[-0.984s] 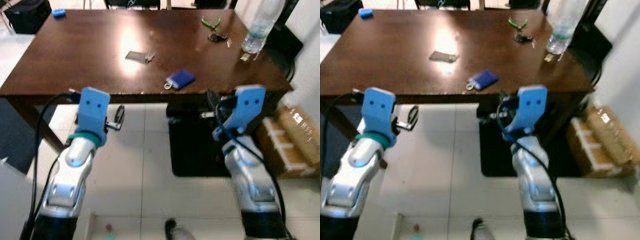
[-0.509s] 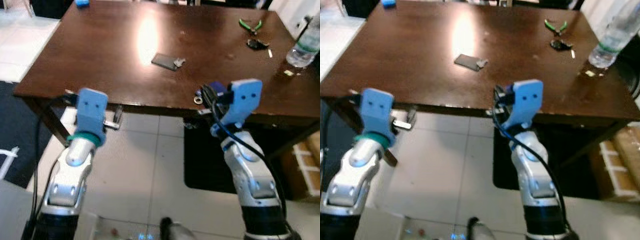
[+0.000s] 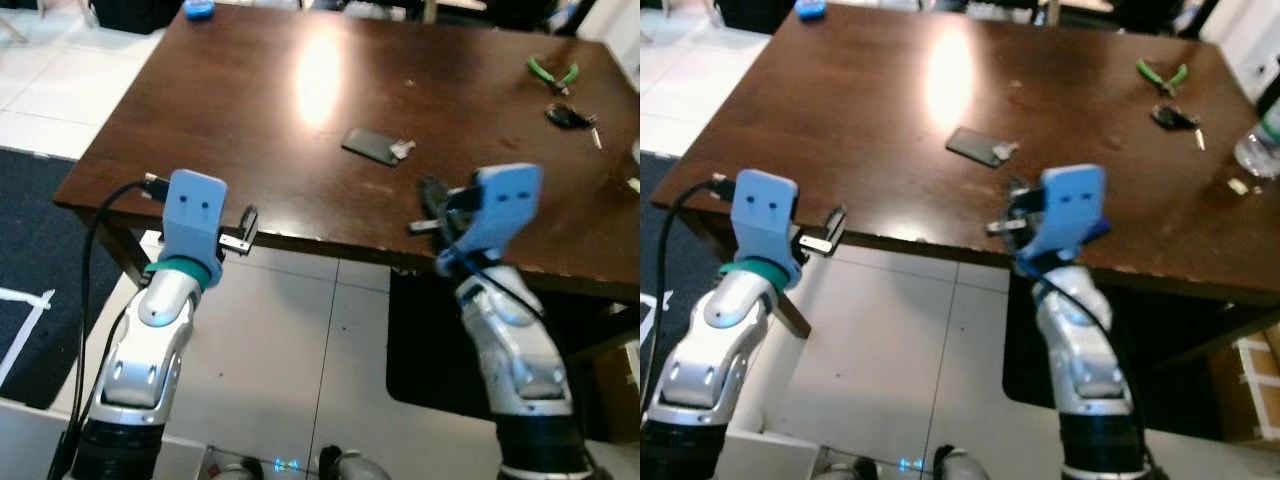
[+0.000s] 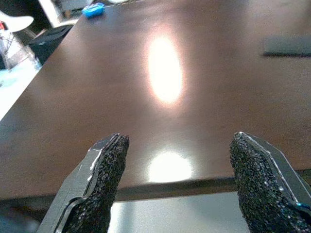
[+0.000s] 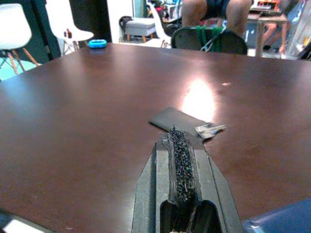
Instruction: Hang keys on a hook
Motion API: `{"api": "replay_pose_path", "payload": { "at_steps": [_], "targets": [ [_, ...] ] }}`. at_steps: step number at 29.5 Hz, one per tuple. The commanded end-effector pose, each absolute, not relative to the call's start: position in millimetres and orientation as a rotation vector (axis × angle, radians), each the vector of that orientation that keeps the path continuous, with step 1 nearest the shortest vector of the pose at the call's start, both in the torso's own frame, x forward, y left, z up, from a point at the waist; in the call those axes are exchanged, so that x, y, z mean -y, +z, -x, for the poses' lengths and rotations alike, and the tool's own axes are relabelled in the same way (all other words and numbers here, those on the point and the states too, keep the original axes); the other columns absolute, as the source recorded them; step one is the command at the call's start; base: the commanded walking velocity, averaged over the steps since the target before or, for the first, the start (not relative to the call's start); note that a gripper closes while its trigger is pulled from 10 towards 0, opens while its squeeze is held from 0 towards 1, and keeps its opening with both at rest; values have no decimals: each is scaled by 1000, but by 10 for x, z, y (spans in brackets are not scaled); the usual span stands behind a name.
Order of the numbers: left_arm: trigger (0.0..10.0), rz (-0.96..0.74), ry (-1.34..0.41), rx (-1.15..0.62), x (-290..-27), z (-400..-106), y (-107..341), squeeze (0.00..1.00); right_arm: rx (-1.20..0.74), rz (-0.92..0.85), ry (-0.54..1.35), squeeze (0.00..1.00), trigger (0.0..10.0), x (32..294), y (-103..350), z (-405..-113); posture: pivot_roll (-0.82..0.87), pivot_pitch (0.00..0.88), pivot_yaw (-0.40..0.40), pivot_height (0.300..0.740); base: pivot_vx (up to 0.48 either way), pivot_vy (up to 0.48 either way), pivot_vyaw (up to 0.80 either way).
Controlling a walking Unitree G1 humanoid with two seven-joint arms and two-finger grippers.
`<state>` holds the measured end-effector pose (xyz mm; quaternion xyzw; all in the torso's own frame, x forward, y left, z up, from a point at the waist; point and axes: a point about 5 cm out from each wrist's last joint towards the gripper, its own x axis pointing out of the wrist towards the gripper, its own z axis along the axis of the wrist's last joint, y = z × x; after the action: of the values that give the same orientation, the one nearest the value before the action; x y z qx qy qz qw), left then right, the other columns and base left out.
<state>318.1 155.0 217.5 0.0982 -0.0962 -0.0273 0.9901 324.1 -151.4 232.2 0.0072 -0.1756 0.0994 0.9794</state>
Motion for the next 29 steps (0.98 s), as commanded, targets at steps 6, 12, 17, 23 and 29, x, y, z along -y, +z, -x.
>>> {"api": "replay_pose_path", "payload": {
  "at_steps": [6,12,17,23,29],
  "targets": [
    [10000,-185,-68,161,-1538,-3176,2101,0,329,-18,197,0,10000,1505,2245,-3230,-165,187,65,740,0,0,0],
    [10000,-190,-71,159,-1531,-3171,2084,0,326,-18,198,0,10000,1500,2228,-3226,-164,180,68,740,0,0,0],
    [10000,-200,-77,156,-1529,-3168,2079,0,324,-17,198,0,10000,1504,2218,-3228,-163,171,69,740,0,0,0],
    [10000,-203,-79,155,-1533,-3168,2075,0,323,-17,198,0,10000,1504,2213,-3232,-163,171,69,740,0,0,0],
    [10000,-203,-79,155,-1533,-3168,2075,0,323,-17,198,0,10000,1504,2213,-3232,-163,171,69,740,0,0,0]
  ]
}}
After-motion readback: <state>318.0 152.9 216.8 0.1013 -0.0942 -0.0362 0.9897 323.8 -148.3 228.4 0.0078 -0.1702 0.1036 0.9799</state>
